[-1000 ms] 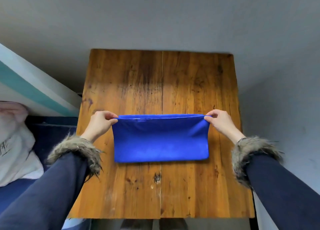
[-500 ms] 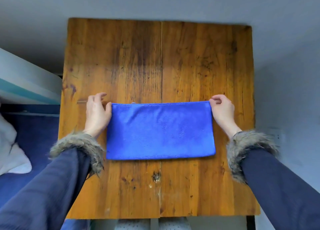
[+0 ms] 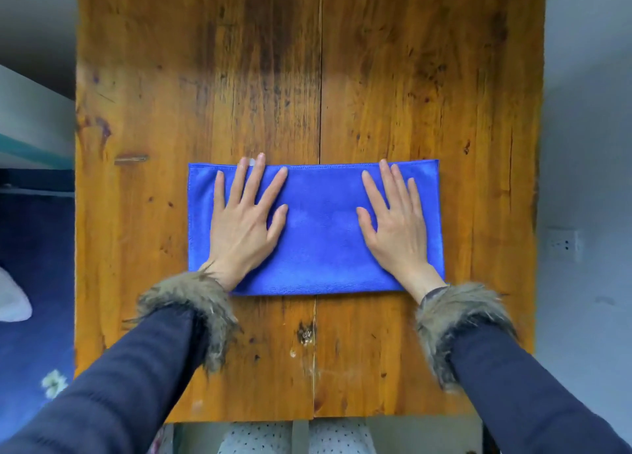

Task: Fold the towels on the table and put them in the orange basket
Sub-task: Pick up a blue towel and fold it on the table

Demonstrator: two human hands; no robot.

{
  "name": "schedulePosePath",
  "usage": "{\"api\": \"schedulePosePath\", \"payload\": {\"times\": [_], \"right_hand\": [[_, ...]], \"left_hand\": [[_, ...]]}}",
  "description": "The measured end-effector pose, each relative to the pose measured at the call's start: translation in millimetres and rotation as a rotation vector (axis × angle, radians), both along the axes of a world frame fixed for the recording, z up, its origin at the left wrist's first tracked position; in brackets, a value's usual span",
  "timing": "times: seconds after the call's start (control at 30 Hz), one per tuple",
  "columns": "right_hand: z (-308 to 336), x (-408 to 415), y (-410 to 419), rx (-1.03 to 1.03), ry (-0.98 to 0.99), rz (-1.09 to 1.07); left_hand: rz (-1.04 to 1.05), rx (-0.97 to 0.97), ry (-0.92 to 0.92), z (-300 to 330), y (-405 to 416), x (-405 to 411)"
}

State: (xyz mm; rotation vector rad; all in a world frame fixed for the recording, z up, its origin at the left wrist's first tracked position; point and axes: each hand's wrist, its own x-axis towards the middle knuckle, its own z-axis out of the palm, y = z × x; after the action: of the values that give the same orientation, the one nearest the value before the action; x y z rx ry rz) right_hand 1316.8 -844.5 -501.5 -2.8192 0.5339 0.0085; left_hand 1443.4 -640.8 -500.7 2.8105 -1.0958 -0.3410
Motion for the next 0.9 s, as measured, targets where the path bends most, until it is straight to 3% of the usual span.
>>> {"api": "schedulePosePath", "payload": {"times": [0.33, 0.47, 0.63, 0.77, 0.9], "right_hand": [[6, -15, -24, 0.011, 0.019, -0.191], [17, -16, 11, -0.024, -0.006, -0.076], [16, -3, 81, -0.032, 0.015, 0.137], [4, 5, 96, -0.07, 0.068, 0.079], [-1, 5, 95, -0.106, 0.078, 0.085]], "left_hand": [[0.103, -0.174, 0.057, 5, 45, 16], [0.315, -0.3, 0.039, 9, 77, 1], [0.411, -0.178, 0.117, 7, 94, -24], [0.368, -0.058, 0.08, -4, 99, -28], [0.353, -0.062, 0.076, -6, 99, -26]]}}
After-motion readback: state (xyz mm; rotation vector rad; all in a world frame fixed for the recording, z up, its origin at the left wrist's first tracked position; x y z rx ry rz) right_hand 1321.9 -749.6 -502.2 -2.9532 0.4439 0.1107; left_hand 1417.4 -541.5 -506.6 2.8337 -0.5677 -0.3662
